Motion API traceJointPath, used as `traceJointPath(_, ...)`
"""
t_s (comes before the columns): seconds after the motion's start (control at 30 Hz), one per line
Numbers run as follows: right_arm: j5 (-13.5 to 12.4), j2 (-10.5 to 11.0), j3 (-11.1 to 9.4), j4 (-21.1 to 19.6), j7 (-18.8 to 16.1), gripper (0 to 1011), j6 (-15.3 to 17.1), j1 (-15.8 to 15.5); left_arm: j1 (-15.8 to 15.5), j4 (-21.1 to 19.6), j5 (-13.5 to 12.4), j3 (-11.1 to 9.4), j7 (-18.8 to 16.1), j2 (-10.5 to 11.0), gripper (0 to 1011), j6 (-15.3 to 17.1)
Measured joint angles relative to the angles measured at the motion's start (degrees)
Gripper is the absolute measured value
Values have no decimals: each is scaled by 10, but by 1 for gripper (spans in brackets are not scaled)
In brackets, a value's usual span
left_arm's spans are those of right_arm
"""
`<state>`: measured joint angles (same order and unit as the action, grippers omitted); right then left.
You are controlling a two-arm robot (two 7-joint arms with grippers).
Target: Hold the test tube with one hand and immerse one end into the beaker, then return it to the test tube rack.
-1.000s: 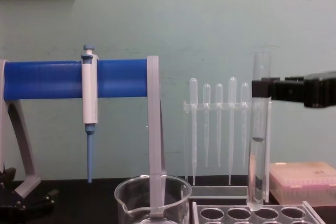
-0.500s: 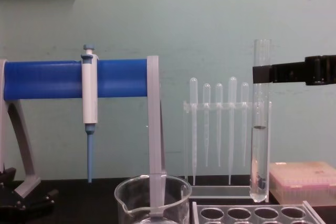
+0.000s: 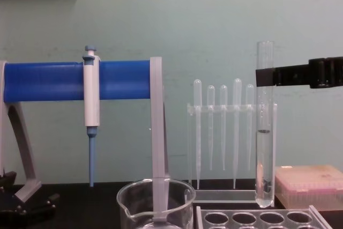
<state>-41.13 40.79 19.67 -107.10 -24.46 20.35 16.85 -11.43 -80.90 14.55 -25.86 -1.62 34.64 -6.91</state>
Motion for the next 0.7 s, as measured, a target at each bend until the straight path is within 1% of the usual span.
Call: traceJointPath(0.7,1,-2,-2,0,0,224,-1,-2,0,0,0,0,0,0,1000,0)
